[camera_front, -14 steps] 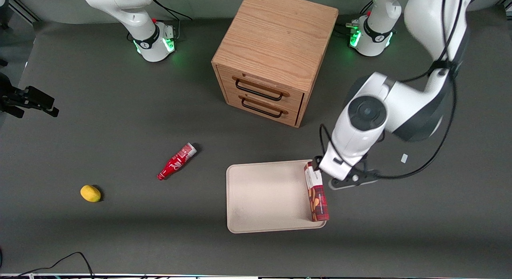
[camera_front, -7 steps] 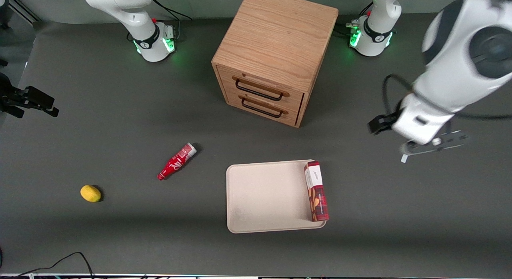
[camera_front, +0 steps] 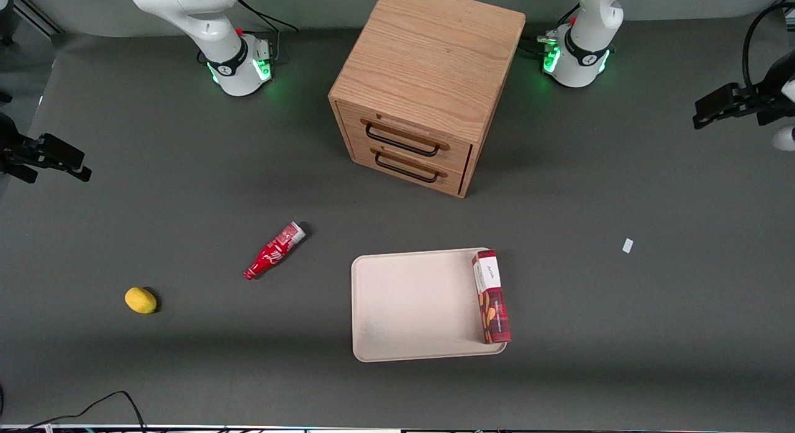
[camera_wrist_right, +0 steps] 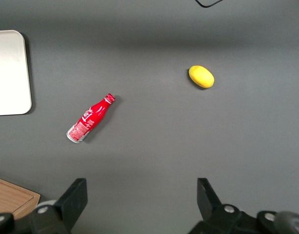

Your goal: Place red cookie box on tray

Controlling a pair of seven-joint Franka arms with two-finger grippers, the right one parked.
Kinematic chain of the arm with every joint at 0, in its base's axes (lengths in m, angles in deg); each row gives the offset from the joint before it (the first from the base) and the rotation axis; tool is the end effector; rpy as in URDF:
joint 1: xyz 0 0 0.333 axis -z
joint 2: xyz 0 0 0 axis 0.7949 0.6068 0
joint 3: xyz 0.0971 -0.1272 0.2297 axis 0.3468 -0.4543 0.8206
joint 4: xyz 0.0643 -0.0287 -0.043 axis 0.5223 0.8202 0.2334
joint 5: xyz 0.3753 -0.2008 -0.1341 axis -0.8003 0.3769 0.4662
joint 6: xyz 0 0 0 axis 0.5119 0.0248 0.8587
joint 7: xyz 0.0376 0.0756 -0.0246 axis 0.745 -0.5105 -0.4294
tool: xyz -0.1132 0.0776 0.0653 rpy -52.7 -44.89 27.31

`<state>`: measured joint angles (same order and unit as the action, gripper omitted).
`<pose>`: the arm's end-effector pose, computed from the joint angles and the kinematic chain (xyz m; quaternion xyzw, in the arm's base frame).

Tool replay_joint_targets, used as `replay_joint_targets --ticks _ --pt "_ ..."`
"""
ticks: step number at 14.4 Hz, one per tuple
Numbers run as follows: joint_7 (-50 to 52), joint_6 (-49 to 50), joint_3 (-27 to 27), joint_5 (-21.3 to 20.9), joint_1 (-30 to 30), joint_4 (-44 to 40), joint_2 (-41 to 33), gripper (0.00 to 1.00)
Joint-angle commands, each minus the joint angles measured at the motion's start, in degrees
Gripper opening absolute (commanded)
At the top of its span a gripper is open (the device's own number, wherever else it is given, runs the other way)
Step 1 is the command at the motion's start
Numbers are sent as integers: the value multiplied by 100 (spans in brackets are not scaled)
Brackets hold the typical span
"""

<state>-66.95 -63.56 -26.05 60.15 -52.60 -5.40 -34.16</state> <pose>0.5693 -0.0178 0.5941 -0.9966 -0.0056 0.0815 0.0083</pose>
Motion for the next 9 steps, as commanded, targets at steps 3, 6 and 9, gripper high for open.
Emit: replay_joint_targets --ticks 3,6,9 --pt "-293 -775 282 125 75 1717 -1140 100" --pt "-293 -821 318 125 75 1878 -1248 100" --pt "-677 -655 397 116 75 1633 -1116 100"
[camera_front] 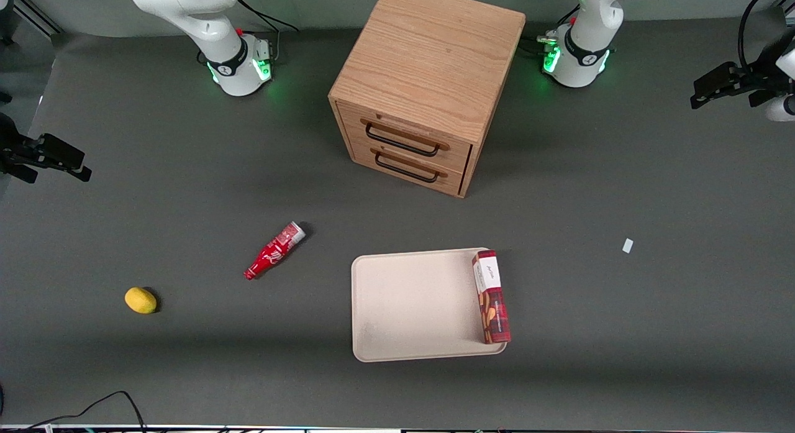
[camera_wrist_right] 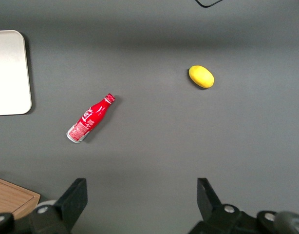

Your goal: Place red cookie box on tray

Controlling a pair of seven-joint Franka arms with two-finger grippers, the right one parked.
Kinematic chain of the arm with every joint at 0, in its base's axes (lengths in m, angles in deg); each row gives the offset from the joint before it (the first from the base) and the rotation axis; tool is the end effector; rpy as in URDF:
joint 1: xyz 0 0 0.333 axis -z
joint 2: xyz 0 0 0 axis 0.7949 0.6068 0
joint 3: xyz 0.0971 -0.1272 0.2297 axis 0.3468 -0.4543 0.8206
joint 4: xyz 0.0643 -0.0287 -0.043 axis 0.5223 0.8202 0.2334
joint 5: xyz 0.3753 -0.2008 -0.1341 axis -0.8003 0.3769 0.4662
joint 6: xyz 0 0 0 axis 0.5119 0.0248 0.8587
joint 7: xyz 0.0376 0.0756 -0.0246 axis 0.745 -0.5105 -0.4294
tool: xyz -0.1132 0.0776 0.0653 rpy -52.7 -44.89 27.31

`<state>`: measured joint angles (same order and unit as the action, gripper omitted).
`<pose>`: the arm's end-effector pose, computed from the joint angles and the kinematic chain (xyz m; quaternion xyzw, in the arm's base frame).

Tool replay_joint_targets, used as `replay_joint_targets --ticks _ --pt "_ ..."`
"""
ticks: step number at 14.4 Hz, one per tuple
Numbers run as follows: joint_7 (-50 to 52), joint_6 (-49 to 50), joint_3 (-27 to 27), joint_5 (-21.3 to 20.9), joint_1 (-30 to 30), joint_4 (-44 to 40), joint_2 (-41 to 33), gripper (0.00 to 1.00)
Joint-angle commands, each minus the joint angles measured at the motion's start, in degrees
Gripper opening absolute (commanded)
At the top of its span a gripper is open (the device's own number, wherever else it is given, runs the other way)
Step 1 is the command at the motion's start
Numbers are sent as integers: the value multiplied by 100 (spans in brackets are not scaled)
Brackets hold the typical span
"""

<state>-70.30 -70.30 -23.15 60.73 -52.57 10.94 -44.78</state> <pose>0.5320 0.0089 0.5635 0.9973 0.0000 -0.0729 0.0021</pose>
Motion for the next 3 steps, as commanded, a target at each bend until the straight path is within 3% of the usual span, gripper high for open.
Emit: replay_joint_targets --ticks 1,3 --pt "-510 80 108 58 63 -116 33 100" --pt "-520 168 108 49 63 -213 104 100"
